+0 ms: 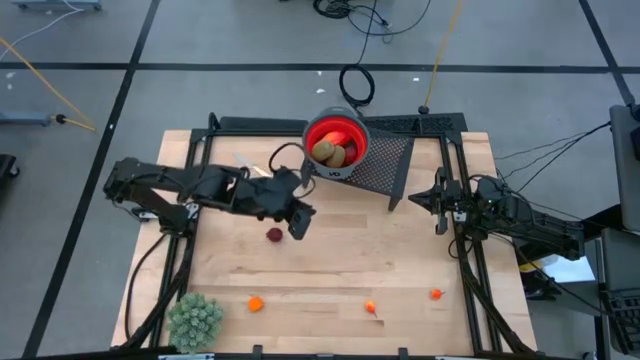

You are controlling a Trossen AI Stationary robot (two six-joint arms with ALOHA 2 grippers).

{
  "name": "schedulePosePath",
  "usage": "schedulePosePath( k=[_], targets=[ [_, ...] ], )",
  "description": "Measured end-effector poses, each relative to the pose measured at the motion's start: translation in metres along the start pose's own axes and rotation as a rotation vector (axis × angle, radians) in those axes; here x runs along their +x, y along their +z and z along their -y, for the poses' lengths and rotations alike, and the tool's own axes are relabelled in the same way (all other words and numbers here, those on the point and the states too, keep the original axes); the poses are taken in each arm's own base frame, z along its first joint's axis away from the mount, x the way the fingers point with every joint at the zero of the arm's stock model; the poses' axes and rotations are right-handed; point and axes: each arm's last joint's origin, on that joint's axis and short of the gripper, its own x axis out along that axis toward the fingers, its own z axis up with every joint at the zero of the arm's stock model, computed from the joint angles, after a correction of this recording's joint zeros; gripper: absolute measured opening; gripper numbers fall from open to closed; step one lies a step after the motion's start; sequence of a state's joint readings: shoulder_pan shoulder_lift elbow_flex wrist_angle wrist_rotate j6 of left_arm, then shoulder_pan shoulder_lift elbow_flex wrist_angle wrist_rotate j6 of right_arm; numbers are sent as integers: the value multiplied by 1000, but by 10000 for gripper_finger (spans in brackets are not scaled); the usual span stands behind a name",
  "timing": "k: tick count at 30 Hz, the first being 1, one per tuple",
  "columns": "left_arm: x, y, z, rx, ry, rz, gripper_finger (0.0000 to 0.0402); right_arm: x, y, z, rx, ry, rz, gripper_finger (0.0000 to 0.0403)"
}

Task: Pick & Place Fruit
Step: Put the orange into the strainer bowl on the shelf

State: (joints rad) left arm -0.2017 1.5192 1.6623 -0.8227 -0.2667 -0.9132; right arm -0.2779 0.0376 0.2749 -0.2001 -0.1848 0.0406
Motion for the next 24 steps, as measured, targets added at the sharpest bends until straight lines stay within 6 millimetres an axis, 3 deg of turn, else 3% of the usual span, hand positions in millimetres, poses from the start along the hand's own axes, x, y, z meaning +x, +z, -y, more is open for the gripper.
schedulePosePath(
  k=[6, 12, 24],
  targets=[
    [-5, -18, 6, -142, 23, -60, 6, 0, 0, 0, 0, 0, -1, 0],
    [-4, -37, 10, -278, 88, -112, 10, 0, 0, 0, 0, 1, -2, 0],
    [30, -90, 22, -479, 251, -419, 3, 0, -1, 0, 1, 0, -8, 0]
  ],
)
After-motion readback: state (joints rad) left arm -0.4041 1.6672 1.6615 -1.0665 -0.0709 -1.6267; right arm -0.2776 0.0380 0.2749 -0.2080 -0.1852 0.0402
